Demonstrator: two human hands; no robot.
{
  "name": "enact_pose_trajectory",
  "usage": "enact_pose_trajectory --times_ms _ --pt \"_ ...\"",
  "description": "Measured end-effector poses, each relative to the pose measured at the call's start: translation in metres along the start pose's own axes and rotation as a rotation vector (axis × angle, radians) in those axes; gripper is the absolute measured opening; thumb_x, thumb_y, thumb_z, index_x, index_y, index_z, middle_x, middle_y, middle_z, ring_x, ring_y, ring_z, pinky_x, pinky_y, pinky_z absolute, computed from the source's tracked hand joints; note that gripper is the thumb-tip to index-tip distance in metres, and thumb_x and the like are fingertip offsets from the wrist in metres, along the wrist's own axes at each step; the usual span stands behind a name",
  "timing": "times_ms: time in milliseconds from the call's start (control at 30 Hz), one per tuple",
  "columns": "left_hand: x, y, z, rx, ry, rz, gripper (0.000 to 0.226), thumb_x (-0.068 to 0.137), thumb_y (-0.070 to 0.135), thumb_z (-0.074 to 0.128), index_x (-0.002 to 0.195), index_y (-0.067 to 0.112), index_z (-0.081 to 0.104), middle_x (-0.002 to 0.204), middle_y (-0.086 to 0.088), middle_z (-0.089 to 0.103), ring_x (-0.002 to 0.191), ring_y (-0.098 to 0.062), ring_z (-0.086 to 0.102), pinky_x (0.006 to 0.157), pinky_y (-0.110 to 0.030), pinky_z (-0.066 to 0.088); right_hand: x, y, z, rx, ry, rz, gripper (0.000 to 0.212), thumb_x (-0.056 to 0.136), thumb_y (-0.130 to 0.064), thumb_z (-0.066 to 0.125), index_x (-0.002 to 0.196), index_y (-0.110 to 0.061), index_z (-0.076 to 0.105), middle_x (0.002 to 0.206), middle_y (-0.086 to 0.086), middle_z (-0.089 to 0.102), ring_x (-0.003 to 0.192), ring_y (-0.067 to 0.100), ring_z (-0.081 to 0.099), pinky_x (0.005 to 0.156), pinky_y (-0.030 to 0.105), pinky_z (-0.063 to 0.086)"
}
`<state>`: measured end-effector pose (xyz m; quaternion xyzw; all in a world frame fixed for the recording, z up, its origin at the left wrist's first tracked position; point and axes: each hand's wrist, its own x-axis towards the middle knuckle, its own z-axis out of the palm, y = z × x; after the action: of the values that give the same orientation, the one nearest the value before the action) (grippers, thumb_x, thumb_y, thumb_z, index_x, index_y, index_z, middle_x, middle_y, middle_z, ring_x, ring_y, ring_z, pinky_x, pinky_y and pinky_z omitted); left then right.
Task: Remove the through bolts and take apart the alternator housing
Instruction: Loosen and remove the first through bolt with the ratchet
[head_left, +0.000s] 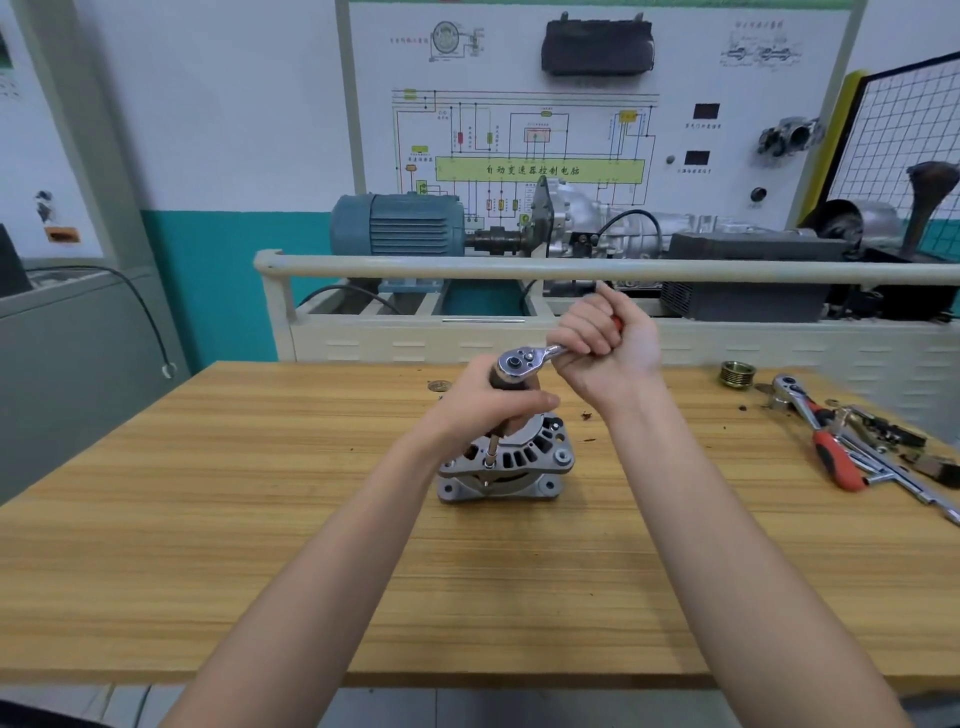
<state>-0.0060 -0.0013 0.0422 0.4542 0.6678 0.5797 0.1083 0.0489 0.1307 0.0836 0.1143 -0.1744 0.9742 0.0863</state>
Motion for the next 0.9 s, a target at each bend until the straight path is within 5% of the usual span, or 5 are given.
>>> enact_pose_trajectory --times_ms 133,367,467,733,900 --pt "0.002 0.005 -0.001 -0.029 -0.069 -0.025 0.038 0.079 0.009 0.068 0.052 0.013 0.042 0.048 -0.004 0.036 0.043 -0.016 0.032 0.044 -0.022 0.03 0.012 -0.005 0.006 -0.021 0.009 0.106 0.035 0.086 -0.014 0.044 0.052 -0.016 0.035 0.035 -0.006 0.025 0.027 0.008 0.025 0.036 0.019 0.02" --pt "0.007 -0.006 0.024 -0.129 0.476 0.029 0.042 0.077 -0.013 0.055 0.053 0.016 0.036 0.042 0.012 0.034 0.04 -0.004 0.028 0.04 -0.017 0.027 -0.016 0.018 -0.002 0.057 0.076 -0.298 0.052 0.097 -0.018 0.036 0.045 -0.016 0.04 0.036 -0.007 0.024 0.03 0.008 0.022 0.036 0.018 0.023" --pt "0.011 -0.005 0.029 -0.18 0.584 0.032 0.049 0.076 -0.012 0.055 0.047 0.023 0.037 0.04 0.015 0.035 0.039 -0.001 0.028 0.039 -0.014 0.027 -0.027 0.03 -0.004 0.056 0.068 -0.426 0.049 0.096 -0.018 0.035 0.047 -0.017 0.04 0.038 -0.006 0.024 0.033 0.01 0.022 0.04 0.02 0.027" --pt "0.002 -0.002 -0.002 0.018 -0.011 -0.018 0.033 0.073 0.016 0.069 0.048 0.016 0.048 0.045 -0.005 0.043 0.043 -0.018 0.038 0.047 -0.025 0.034 0.004 -0.004 0.006 -0.066 0.015 0.061 0.035 0.084 -0.014 0.044 0.05 -0.015 0.036 0.036 -0.007 0.026 0.03 0.008 0.025 0.039 0.019 0.021" --pt "0.007 -0.008 0.011 -0.009 0.233 -0.003 0.041 0.079 0.001 0.064 0.05 0.017 0.04 0.041 0.007 0.037 0.038 -0.009 0.032 0.042 -0.019 0.03 0.001 0.004 0.005 0.021 0.089 -0.085 0.041 0.087 -0.014 0.042 0.046 -0.016 0.037 0.035 -0.008 0.024 0.028 0.007 0.022 0.036 0.017 0.02"
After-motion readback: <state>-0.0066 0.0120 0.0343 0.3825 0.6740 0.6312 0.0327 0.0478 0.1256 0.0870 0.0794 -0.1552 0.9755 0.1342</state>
